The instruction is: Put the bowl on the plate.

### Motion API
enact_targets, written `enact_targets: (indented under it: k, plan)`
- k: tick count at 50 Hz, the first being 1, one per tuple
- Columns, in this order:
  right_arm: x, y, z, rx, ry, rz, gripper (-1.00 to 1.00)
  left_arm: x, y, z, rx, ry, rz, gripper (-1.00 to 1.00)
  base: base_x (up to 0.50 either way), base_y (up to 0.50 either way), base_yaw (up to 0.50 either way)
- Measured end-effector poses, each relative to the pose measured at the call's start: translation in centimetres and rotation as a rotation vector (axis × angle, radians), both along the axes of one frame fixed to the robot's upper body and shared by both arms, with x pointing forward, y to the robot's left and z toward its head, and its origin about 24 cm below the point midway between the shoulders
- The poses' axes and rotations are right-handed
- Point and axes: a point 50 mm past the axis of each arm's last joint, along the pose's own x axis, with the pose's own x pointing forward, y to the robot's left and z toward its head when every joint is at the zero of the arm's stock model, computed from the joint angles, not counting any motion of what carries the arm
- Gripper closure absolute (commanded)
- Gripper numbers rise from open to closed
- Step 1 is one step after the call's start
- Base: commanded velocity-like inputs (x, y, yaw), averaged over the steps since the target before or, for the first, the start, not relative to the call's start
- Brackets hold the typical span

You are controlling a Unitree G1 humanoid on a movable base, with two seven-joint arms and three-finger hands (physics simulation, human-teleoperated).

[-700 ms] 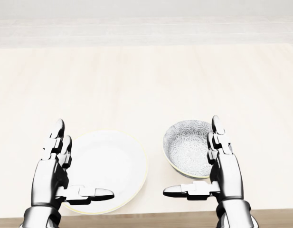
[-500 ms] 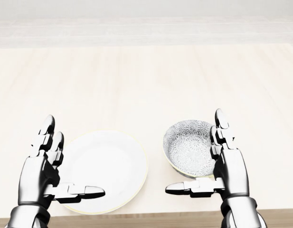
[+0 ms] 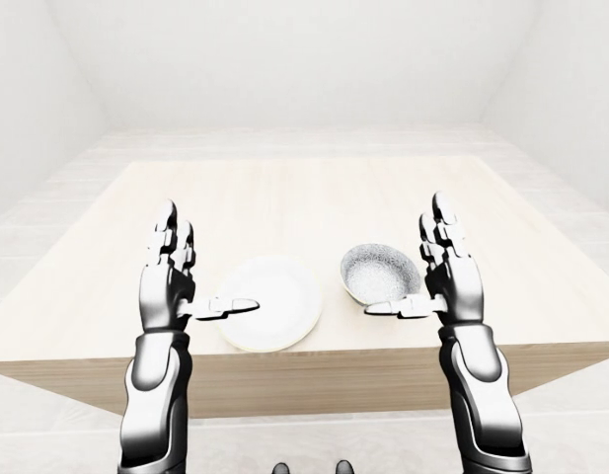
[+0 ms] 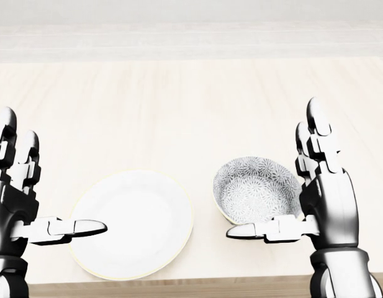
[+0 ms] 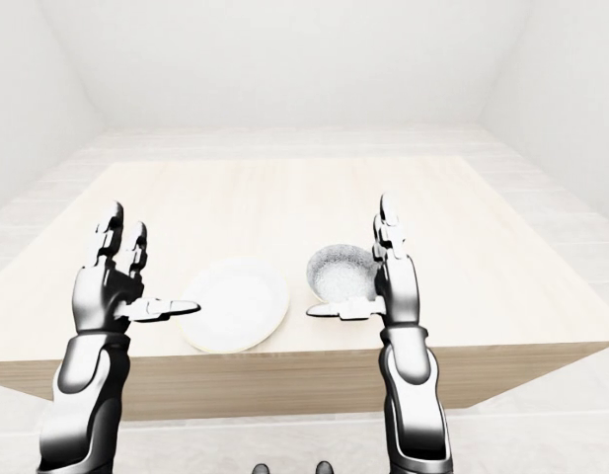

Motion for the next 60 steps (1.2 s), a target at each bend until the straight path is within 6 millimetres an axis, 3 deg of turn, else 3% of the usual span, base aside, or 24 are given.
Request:
enact_targets:
  k: [26,60]
  plan:
    - [-0.06,-0.59,0.80,0.004,-0.035,-0.013,-1.00,0.41,0.63,0.35,0.007,-0.012,0.014,-1.00,0.00,0.00,0.00]
    - [-0.34,-0.66,0.85,-0.002,-0.037,-0.009,-1.00,0.82,0.73,0.00,0.008,0.006,0.020,-1.00,0.00,0.16,0.00]
